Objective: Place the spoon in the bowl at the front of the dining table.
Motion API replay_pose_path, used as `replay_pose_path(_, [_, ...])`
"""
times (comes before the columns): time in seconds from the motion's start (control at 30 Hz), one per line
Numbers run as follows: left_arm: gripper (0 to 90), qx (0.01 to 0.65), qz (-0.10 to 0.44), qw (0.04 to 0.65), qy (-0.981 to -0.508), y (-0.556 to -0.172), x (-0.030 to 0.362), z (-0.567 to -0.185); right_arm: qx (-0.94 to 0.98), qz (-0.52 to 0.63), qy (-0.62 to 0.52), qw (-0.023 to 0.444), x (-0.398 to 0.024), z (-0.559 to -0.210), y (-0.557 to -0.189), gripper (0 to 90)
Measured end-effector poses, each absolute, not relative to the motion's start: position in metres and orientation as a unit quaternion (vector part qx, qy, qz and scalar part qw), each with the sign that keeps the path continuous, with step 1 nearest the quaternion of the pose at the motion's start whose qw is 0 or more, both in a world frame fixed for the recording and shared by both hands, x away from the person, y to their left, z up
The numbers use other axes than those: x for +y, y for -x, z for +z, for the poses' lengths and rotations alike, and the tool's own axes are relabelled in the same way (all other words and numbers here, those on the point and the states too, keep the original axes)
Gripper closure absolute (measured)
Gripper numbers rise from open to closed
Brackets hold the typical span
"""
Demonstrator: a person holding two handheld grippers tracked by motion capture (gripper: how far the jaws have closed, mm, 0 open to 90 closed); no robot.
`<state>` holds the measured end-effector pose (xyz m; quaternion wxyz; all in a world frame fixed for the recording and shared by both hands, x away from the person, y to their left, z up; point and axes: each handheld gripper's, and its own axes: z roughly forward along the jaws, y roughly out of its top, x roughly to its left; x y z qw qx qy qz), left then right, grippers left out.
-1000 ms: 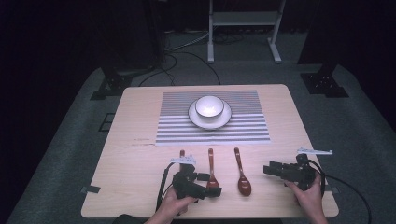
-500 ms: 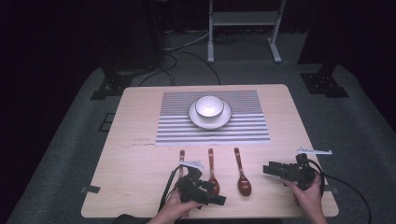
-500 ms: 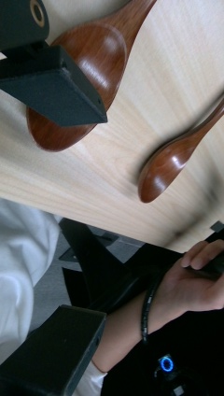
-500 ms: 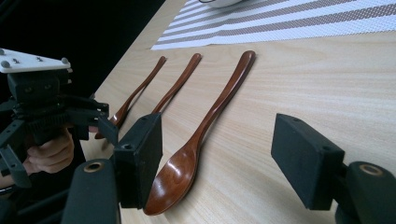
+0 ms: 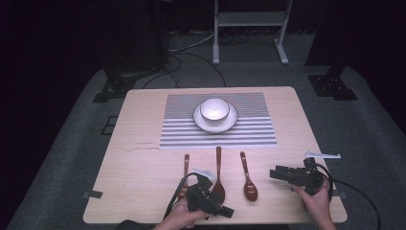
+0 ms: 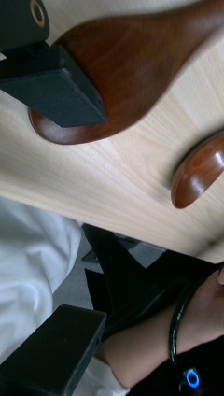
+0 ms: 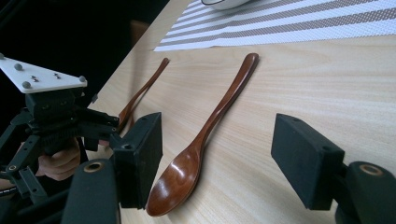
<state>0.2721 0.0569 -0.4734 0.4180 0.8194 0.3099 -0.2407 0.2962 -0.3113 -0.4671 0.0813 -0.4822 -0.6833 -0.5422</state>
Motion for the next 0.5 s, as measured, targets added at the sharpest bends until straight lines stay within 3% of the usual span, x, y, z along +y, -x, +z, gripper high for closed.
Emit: replay_pose_path(0.5, [4.7,0.312,-0.244,0.425,-0.814,-0.274,0.058,-0.475,-0.717,-0.522,0.458,0.067,-0.294,-0.44,-0.306,32.6])
